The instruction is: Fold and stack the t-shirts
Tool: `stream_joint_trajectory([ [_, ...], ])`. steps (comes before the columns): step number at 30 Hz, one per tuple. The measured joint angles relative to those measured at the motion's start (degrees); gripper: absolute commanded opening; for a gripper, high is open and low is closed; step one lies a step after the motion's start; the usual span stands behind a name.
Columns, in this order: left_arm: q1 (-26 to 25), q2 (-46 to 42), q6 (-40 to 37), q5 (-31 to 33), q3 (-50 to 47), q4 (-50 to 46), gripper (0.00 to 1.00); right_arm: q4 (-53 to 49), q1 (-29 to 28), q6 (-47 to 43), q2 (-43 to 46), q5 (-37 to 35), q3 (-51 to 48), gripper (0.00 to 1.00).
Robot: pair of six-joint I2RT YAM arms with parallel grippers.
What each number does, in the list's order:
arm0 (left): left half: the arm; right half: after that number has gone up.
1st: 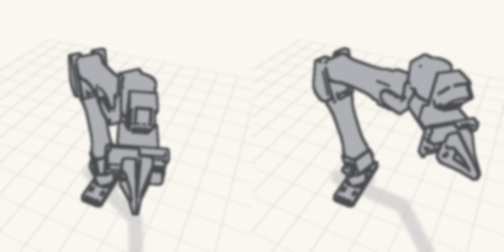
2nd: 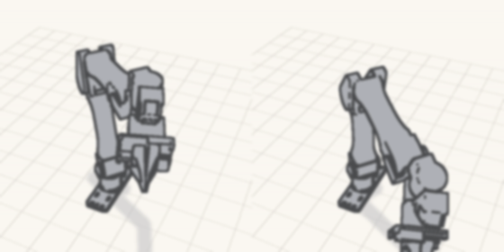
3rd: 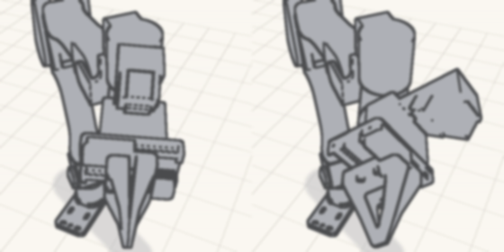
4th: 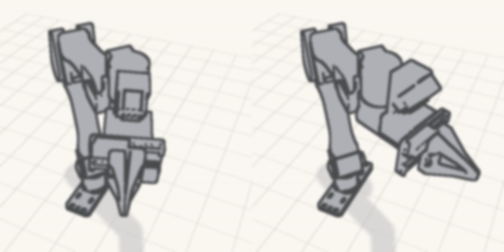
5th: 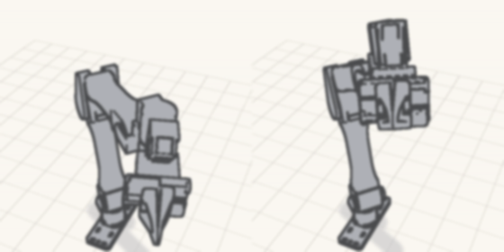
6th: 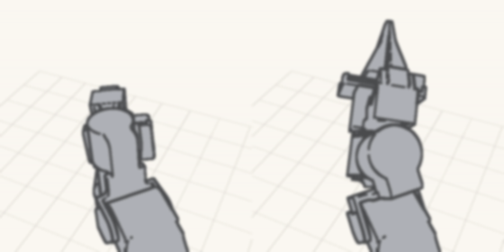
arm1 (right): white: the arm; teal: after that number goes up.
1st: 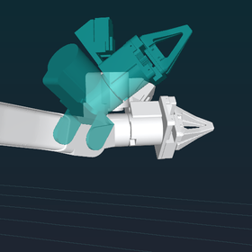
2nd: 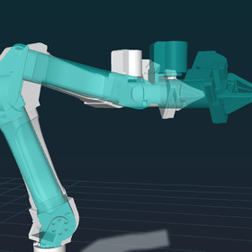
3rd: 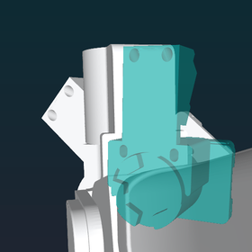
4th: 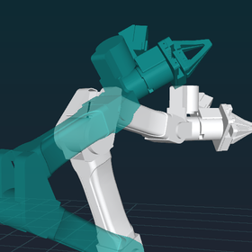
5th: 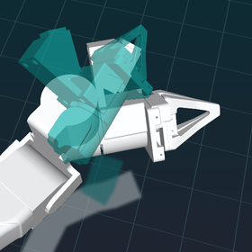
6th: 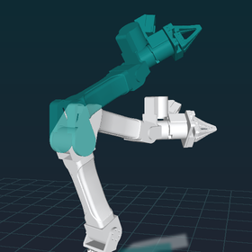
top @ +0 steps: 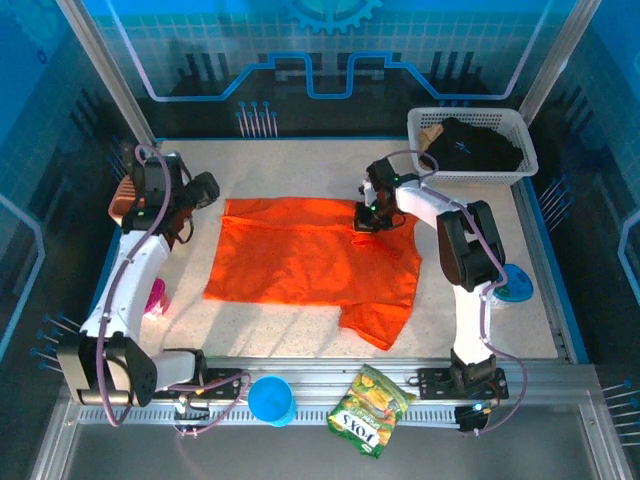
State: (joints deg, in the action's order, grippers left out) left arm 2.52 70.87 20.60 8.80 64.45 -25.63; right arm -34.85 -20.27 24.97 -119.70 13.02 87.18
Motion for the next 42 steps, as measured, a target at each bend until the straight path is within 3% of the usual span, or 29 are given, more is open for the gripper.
stream_joint_trajectory([
  [7, 0.00, 0.00, 1.60, 0.98, 0.42, -3.96, 0.72, 7.50, -0.04, 5.42, 1.16, 0.13, -6.95, 0.00],
  [14, 0.00, -0.11, 7.67, 2.38, 3.02, -16.65, 0.76, 18.64, -1.31, 10.62, 3.67, 1.44, -13.94, 0.00],
  [18, 0.00, -1.11, 10.14, 1.75, 1.38, -24.96, 0.73, 22.53, -1.55, 11.50, 4.57, 2.27, -16.37, 0.00],
  [23, 0.00, -2.16, 12.50, -0.57, -4.22, -31.76, 0.66, 20.39, -0.35, 9.68, 7.80, 1.09, -18.08, 0.01],
  [29, -1.07, -3.10, 14.73, -1.11, -6.64, -35.45, 0.66, 14.40, 3.06, 3.93, 21.27, -2.97, -19.69, 0.25],
  [34, -2.73, -3.34, 16.81, -1.11, -6.93, -37.18, 0.62, 11.69, 3.06, 2.36, 32.96, -5.53, -26.10, 0.24],
  [39, -3.26, 2.19, 19.91, -1.07, -10.32, -37.51, 0.46, 9.64, 3.08, 2.38, 34.10, -5.53, -34.38, 0.22],
  [42, -3.45, 5.01, 22.67, -0.96, -14.51, -36.63, 0.46, 8.28, 3.08, 2.32, 34.07, -5.46, -36.20, 0.22],
])
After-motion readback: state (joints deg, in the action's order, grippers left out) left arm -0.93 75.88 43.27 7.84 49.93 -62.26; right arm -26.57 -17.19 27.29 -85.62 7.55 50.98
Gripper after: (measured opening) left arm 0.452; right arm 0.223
